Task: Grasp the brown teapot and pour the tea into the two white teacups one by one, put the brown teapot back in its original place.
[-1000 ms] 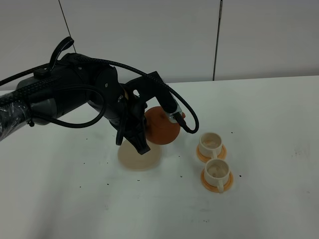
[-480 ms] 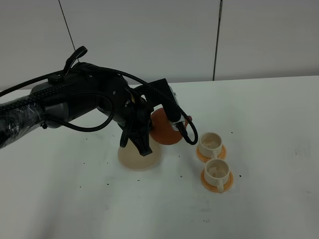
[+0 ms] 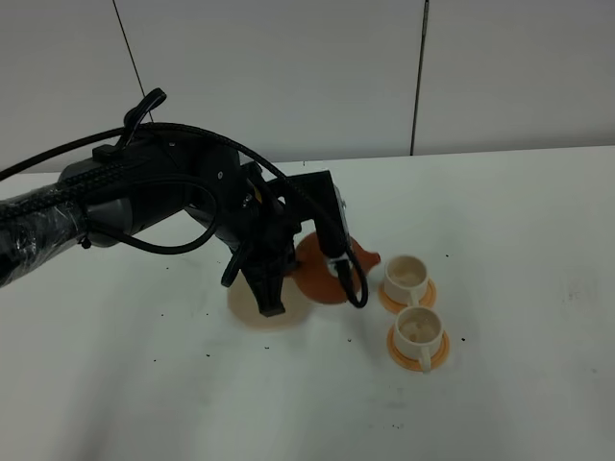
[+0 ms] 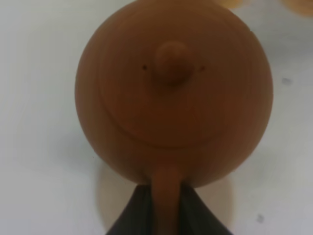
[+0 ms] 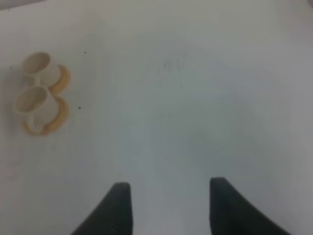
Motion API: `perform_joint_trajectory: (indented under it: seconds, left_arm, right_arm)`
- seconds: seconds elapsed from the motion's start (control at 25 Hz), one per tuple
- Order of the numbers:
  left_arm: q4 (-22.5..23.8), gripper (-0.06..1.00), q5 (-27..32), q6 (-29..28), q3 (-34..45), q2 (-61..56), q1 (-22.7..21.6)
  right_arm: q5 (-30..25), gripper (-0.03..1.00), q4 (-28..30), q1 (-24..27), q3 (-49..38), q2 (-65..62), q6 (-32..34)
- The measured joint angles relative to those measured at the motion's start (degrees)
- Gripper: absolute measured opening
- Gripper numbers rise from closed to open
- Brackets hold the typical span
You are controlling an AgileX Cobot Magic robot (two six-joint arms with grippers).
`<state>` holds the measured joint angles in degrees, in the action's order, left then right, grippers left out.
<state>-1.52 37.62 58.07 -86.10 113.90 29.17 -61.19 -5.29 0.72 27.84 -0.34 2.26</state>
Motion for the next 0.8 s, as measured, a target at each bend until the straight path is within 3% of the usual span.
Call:
perform_joint_trajectory:
  seconds: [0.2,0.8]
  left_arm:
    - [-2.36,0.17,-0.08,3.95,0.0,0.0,0.0]
    - [-2.32,0.17,-0.94,12.27,0.0,0.0,1.43]
  right_arm:
    - [0.0,0.36,0.0,0.0,0.0,0.0,0.0]
    - [0.0,0.36,0.0,0.0,0.0,0.0,0.0]
